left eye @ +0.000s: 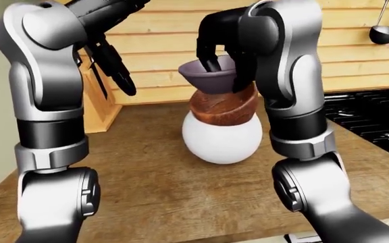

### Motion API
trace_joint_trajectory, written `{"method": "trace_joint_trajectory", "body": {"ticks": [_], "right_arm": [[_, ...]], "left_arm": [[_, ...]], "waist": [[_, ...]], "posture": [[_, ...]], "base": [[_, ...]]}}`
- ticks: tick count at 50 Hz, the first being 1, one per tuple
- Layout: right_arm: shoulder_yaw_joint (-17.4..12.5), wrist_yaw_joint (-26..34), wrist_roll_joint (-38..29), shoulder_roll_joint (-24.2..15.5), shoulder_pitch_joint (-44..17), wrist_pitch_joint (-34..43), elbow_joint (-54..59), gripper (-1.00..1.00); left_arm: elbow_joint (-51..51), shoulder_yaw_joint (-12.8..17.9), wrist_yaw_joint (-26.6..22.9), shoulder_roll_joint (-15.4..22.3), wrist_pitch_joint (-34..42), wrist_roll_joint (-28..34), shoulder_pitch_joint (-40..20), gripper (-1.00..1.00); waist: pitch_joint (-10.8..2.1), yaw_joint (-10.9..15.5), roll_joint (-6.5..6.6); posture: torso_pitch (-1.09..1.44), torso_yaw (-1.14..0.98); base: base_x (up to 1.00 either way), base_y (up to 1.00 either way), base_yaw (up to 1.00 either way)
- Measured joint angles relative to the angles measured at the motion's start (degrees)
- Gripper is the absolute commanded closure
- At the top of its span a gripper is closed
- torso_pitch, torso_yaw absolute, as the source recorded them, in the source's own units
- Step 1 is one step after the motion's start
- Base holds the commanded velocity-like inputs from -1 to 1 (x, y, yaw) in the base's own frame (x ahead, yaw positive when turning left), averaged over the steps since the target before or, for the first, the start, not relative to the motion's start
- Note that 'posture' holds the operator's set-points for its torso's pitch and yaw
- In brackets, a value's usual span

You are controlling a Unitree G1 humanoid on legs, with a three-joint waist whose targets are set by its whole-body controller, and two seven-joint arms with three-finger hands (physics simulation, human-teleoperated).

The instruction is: Stack the bowls from largest to smallest.

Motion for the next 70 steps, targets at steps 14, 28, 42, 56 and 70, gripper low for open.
{"method": "trace_joint_trajectory", "body": {"ticks": [14, 28, 42, 56, 70], "right_arm": [[0.3, -2.8, -2.3, 0.8, 2.7, -1.0, 1.8, 0.77], [1.0, -8.5, -5.2, 1.7, 7.3, -4.5, 3.6, 0.64], [1.2, -22.3, -8.9, -0.7, 11.0, -13.2, 6.6, 0.50], [0.1, -16.8, -7.6, 0.4, 12.8, -14.2, -1.5, -0.50], [-4.7, 2.9, 1.2, -6.3, 4.4, -10.0, -20.3, -0.46]], "left_arm": [[-0.3, 0.0, 0.4, -0.1, -0.2, -0.3, 0.4, -1.00], [0.0, 0.0, 1.3, -0.1, -1.0, -1.0, 1.3, -1.00], [-0.1, 0.0, 2.5, -0.7, -2.0, -1.5, 3.5, -1.00], [-0.1, -0.3, 2.7, -0.9, -2.1, -1.5, 3.2, -1.00], [-3.0, -0.5, 1.3, -1.5, -1.4, -0.8, 4.8, -1.00]], "waist": [[-0.44, -0.1, -0.04], [-0.77, 0.3, -0.19], [-0.63, 1.1, -0.50], [-0.61, 1.2, -0.60], [-0.53, 1.0, -0.98]], "posture": [[-0.65, 0.00], [-0.65, 0.00], [-0.65, 0.00], [-0.65, 0.00], [-0.65, 0.00]], "base": [[0.00, 0.00, 0.00], [0.00, 0.00, 0.00], [0.00, 0.00, 0.00], [0.00, 0.00, 0.00], [0.00, 0.00, 0.00]]}}
